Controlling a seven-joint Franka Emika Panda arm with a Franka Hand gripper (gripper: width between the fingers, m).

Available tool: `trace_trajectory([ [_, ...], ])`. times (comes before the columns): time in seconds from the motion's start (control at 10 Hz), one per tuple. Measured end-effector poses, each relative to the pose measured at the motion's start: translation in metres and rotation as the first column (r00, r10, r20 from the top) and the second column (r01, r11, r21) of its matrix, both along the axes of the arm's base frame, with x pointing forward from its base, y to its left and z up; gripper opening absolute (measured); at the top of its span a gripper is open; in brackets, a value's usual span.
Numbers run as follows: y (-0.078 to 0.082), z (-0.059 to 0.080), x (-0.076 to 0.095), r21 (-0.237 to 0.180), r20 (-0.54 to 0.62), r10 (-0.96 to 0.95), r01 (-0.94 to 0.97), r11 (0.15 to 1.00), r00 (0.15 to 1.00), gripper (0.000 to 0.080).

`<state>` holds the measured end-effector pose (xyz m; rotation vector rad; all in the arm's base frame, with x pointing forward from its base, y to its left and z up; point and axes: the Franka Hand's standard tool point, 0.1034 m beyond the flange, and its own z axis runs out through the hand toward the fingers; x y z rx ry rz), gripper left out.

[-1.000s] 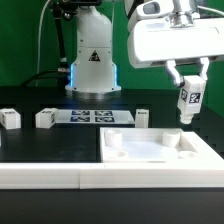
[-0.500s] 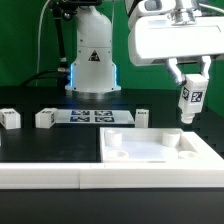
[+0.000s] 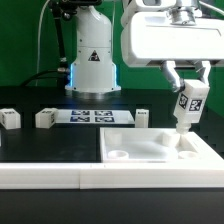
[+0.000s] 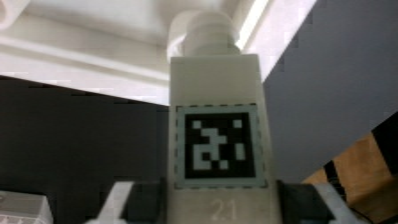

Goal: Assemble one leg

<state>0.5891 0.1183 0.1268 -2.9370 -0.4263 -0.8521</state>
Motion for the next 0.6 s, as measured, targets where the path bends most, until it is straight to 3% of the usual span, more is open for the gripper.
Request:
trace_trajectory([
  [0.4,0.001,-0.001,-0.002,0.000,0.000,0.000,0.000,1.000,1.000,0.0291],
  [0.5,0.000,-0.007,0.000,-0.002,-0.003,0.002,-0.002,1.000,1.000,0.0291],
  [0.6,-0.003,-0.010,0.010,-0.005,-0.002,0.005,-0.005,1.000,1.000,0.0291],
])
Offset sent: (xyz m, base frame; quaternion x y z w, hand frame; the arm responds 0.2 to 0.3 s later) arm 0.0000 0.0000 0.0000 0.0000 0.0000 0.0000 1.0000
